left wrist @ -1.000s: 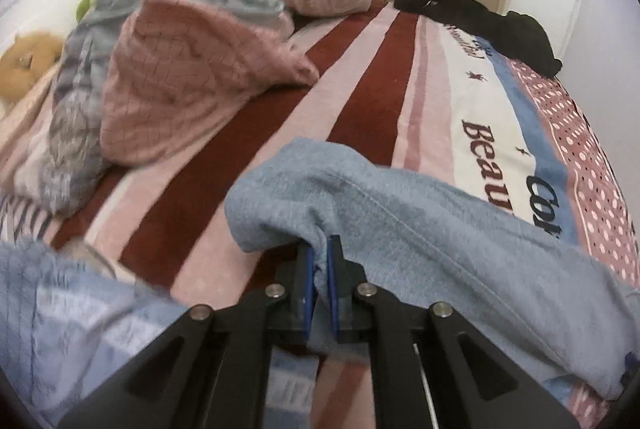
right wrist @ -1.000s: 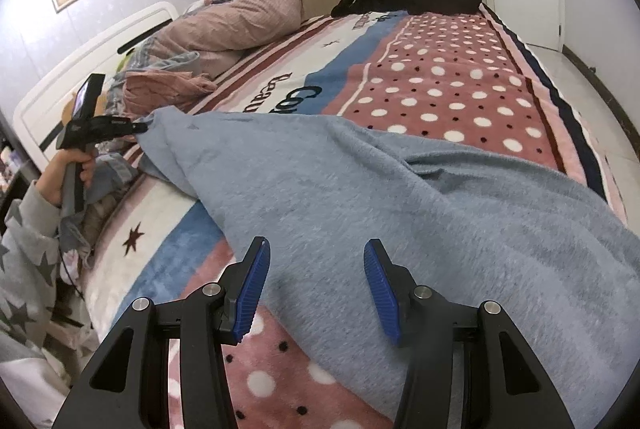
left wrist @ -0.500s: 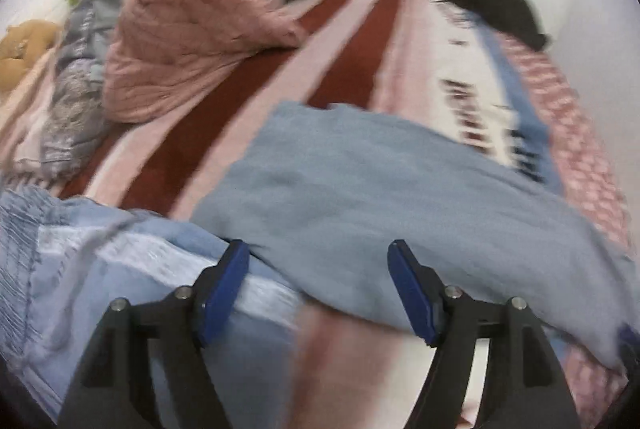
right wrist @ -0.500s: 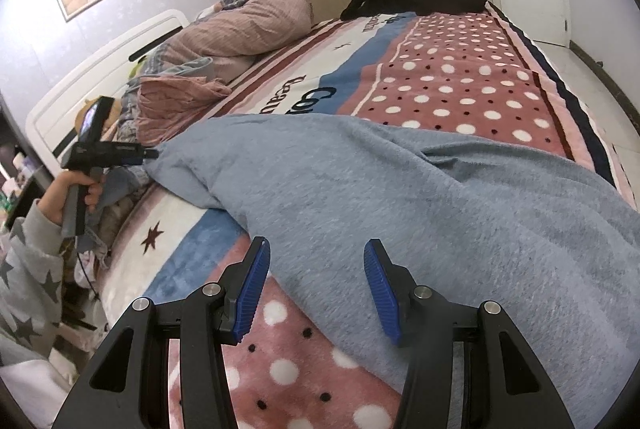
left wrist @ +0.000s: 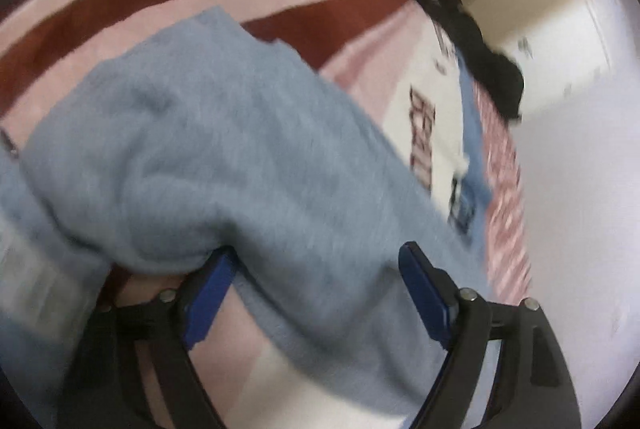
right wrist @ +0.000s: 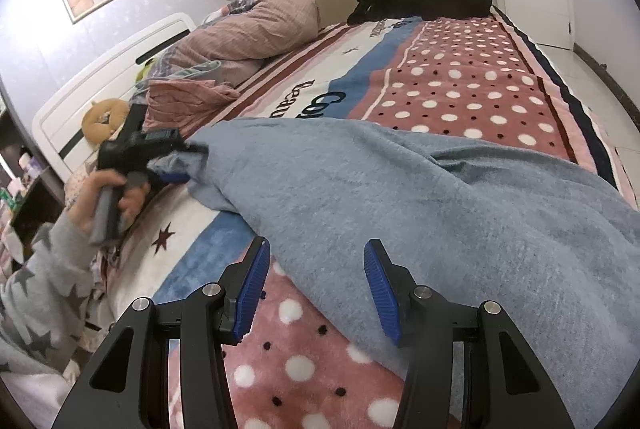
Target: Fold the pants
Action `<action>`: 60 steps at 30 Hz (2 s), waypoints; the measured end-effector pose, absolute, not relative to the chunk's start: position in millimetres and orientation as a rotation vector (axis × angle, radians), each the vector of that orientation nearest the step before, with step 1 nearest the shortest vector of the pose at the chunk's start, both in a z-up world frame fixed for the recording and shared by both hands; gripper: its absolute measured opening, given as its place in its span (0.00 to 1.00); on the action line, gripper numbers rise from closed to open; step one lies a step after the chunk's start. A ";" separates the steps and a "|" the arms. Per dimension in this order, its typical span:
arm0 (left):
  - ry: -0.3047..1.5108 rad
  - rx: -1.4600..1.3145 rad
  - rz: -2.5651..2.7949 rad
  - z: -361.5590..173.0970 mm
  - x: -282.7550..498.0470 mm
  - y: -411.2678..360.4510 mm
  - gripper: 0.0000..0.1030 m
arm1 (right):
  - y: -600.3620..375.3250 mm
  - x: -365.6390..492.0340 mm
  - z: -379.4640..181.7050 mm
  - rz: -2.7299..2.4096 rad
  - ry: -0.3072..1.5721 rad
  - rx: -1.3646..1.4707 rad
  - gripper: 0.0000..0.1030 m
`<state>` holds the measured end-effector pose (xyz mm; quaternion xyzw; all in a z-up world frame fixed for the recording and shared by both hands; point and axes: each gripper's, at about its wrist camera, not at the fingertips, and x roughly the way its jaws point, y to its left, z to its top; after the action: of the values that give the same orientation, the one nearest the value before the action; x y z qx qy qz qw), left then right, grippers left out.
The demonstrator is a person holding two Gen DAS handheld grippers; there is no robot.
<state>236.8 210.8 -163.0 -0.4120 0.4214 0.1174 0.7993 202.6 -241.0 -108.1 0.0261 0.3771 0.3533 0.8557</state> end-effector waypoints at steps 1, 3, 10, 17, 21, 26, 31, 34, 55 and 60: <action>0.888 -0.903 0.262 -162.7 241.0 212.5 0.78 | -242.6 202.3 -107.8 0.741 0.792 0.057 0.43; 0.862 -0.897 0.277 -160.1 247.6 210.8 0.77 | -245.9 202.0 -107.6 0.735 0.791 0.062 0.43; 0.829 -0.881 0.345 -166.8 257.9 215.2 0.46 | -258.5 200.9 -107.8 0.719 0.792 0.097 0.43; 0.913 -0.772 0.385 -160.4 253.0 209.6 0.53 | -267.1 199.6 -109.8 0.707 0.795 0.116 0.43; 0.935 -0.711 0.431 -160.2 249.2 206.1 0.62 | -270.0 200.0 -110.0 0.704 0.792 0.123 0.43; 0.975 -0.675 0.387 -159.9 251.6 204.0 0.77 | -280.4 194.4 -108.9 0.688 0.780 0.122 0.43; 0.936 -0.750 0.340 -167.2 266.4 216.0 0.98 | -288.7 195.4 -109.0 0.683 0.781 0.154 0.44; 0.875 -0.778 0.361 -165.5 273.3 218.0 0.93 | -287.3 195.4 -109.8 0.685 0.787 0.158 0.44; 0.662 -0.555 0.663 -50.3 242.9 292.8 0.08 | -292.5 174.0 -101.0 0.678 0.778 0.126 0.44; 0.631 -0.466 0.571 -19.3 229.3 288.2 0.08 | -298.7 171.4 -109.1 0.665 0.806 0.118 0.44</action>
<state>229.3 288.2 -19.3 -0.2239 0.3034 0.2742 0.8846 171.4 -298.7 -109.1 0.0562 0.3845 0.3175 0.8650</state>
